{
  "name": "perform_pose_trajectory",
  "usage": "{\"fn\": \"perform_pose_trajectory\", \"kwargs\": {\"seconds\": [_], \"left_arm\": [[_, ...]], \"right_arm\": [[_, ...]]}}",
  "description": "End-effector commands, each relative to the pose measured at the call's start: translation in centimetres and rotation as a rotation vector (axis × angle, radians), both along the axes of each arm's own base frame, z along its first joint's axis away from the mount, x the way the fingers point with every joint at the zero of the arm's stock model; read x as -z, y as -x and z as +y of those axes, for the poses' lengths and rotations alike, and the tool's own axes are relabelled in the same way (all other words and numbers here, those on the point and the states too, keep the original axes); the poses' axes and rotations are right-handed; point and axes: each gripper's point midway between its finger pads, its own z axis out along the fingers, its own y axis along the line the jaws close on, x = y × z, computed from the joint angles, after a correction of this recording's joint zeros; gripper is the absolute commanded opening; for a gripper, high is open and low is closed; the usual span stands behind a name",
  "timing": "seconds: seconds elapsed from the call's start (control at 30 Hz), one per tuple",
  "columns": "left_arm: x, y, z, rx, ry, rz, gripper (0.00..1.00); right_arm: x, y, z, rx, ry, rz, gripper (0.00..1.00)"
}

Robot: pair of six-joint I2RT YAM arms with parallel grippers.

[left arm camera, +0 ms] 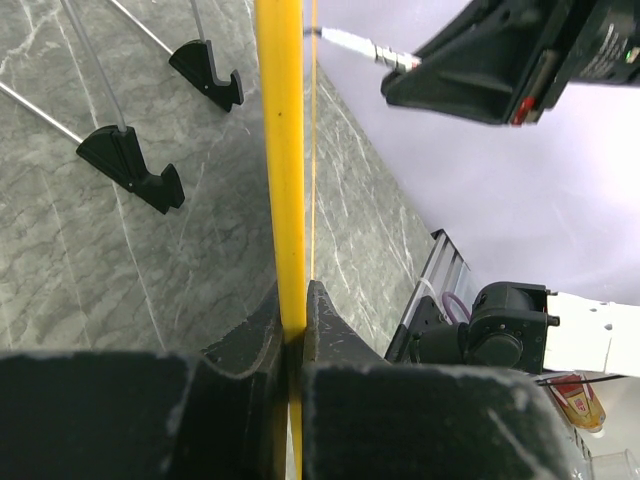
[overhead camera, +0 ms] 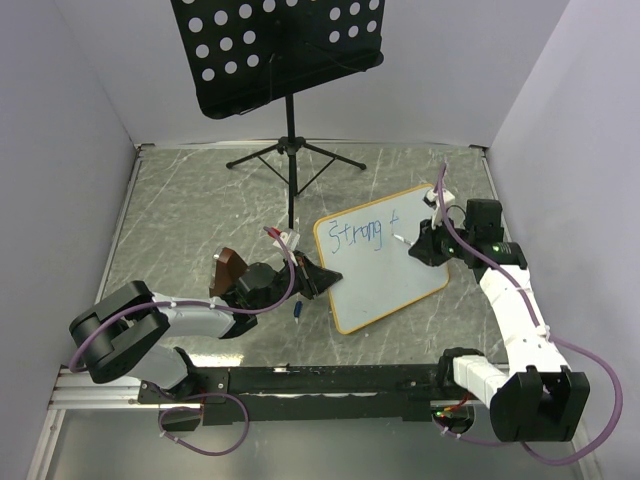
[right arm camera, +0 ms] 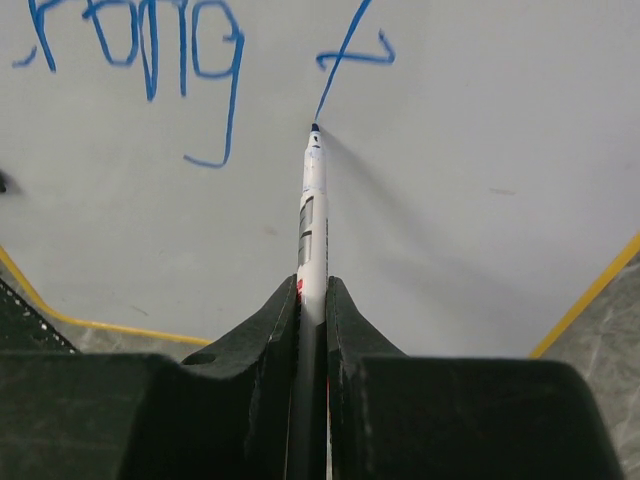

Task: Write a sentence on the whiteboard

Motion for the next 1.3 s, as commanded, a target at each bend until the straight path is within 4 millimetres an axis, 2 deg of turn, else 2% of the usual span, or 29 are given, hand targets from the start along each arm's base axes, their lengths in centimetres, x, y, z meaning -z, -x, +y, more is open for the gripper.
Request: {"fn": "perform_pose_trajectory", "kwargs": {"seconds": [0.0, 0.1, 0.33, 0.53, 0.77, 0.93, 1.27], "left_arm": [[-4.2, 0.0, -0.4, 0.012, 0.099, -0.113, 0.01], [-4.1, 0.0, -0.5, 0.018, 0.1, -0.112, 0.01], [-4.2, 0.1, -0.4, 0.017, 0.103, -0.11, 0.01], [-4.1, 0.2, -0.3, 0.018, 0.104, -0.105, 0.01], [-4.4, 0.3, -0.6, 0.03, 0.107, -0.115, 0.01], [-4.3, 0.2, -0.7, 0.033, 0.104, -0.116, 0.01], [-4.2, -0.1, -0.3, 0.014, 0.103, -0.113, 0.01]], "right_arm": [[0.1, 0.7, -0.6, 0.01, 0.034, -0.017, 0.0], [-0.6, -0.3, -1.3, 0.055, 0.035, -0.033, 0.0], [-4.8, -3.1, -1.5, 0.086, -0.006, -0.129, 0.0], [-5.4, -4.8, -1.8, 0.108, -0.014, -0.147, 0.0], [-5.0, -6.2, -1.9, 0.138, -0.032, -0.121, 0.0], [-4.4, -5.8, -1.6, 0.112, -0.03, -0.097, 0.0], [-2.1, -2.3, -1.1, 0.054, -0.016, -0.047, 0.0]]}}
